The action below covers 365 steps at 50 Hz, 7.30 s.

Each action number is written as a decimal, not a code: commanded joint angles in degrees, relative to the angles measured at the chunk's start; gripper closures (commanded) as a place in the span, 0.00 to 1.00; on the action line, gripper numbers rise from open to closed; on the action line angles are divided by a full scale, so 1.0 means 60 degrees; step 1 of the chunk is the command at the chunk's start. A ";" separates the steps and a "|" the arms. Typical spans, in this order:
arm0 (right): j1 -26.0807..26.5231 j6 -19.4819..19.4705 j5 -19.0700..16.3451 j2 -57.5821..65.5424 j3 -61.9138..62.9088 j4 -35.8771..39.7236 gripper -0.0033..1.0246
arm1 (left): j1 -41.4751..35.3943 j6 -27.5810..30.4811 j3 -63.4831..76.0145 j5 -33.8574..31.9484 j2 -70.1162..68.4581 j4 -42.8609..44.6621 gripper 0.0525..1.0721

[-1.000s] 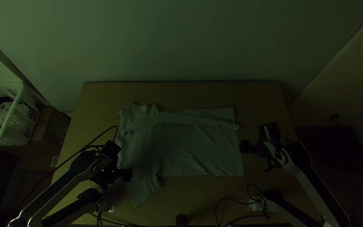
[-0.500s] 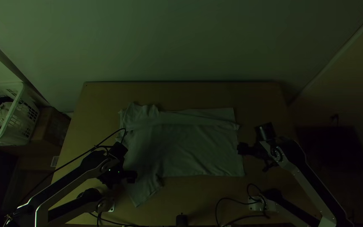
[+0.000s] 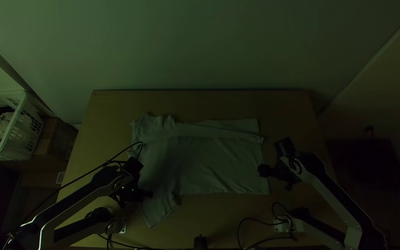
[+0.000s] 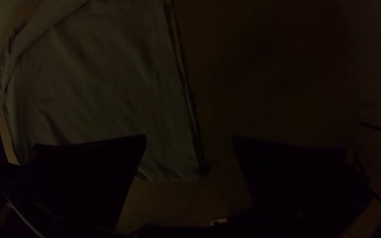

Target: Fold the t-shirt

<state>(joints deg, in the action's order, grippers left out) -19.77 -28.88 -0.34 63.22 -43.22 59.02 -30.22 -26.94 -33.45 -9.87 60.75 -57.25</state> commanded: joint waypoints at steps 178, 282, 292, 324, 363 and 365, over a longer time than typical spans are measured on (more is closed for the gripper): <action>0.2372 0.1723 -0.0222 0.7481 -0.9115 -0.2352 0.04 | 0.7204 0.2776 -1.0025 -0.4112 0.6515 0.0285 0.04; 0.2372 0.2587 -0.1804 0.2866 -0.6756 -0.2337 0.04 | 0.5007 0.2966 -0.5118 -0.2764 0.6970 0.4635 0.78; 0.2357 0.2573 -0.1804 0.2808 -0.6405 -0.2411 0.04 | 0.5564 0.3479 -0.5323 -0.2252 0.6471 0.4210 0.97; 0.2724 0.2880 -0.1804 0.2339 -0.4720 -0.4198 0.04 | 0.9929 0.7053 -0.9293 -0.0538 0.6808 0.0255 0.97; 0.3500 0.2983 -0.1804 0.1226 -0.3109 -0.4901 0.04 | 0.4685 0.5105 -1.3219 0.0531 0.6237 -0.3846 0.97; 0.3529 0.2983 -0.1804 0.1167 -0.3050 -0.4901 0.04 | 0.4450 0.5002 -1.3336 0.0561 0.6340 -0.3846 0.98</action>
<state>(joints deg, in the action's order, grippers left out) 0.67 -11.86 -11.40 72.16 -63.29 30.39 -0.62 5.74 -110.69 -7.38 98.96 -79.05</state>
